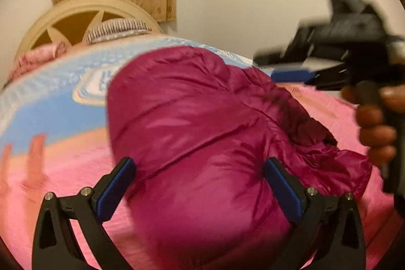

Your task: Fold large clothes

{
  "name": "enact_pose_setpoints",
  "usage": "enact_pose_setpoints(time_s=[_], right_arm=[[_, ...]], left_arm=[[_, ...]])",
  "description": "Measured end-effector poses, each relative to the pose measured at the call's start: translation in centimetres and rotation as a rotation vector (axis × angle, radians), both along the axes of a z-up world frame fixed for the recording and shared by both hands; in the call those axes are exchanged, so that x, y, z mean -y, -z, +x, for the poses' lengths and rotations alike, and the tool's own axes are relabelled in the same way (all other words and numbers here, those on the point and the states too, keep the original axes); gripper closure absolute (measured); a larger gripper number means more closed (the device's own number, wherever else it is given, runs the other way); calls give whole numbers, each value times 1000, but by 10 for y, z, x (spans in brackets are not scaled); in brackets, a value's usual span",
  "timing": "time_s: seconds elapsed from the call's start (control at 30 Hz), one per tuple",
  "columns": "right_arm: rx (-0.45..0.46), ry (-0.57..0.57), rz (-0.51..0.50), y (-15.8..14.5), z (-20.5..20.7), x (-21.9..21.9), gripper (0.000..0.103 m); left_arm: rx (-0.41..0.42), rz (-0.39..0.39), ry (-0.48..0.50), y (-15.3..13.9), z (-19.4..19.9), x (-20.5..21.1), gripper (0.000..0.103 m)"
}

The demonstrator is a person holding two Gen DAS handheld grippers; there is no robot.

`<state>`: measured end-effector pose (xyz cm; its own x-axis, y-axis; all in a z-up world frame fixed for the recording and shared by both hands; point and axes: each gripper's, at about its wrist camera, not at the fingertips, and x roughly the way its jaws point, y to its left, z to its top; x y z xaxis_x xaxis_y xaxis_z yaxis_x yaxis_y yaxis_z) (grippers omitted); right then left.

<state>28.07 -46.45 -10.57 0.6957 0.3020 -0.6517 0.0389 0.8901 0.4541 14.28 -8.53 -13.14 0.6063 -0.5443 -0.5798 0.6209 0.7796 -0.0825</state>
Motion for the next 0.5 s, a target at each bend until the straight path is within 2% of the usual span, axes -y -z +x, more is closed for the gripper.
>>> enact_pose_setpoints(time_s=[0.1, 0.13, 0.17, 0.2, 0.27, 0.37, 0.43, 0.5], right_arm=[[82, 60, 87, -24, -17, -10, 53], [98, 62, 137, -25, -18, -15, 49], [110, 56, 180, -25, -16, -20, 37], [118, 55, 197, -25, -15, -23, 33], [134, 74, 187, -14, -4, -29, 33], [110, 181, 218, 11, 4, -9, 33], [96, 211, 251, 23, 3, 4, 45], [83, 223, 206, 31, 2, 10, 50]], left_arm=[[6, -8, -13, 0, -4, 9, 0], [14, -4, -10, -1, -7, 10, 0], [21, 3, -5, -1, -8, 10, 0], [23, 10, 0, 1, -5, 11, 0], [18, 32, 5, 2, 4, 9, 0], [37, 25, -2, -5, 8, -7, 0], [57, 29, -30, -10, 16, -15, 0], [88, 28, -106, -19, 29, -18, 0]])
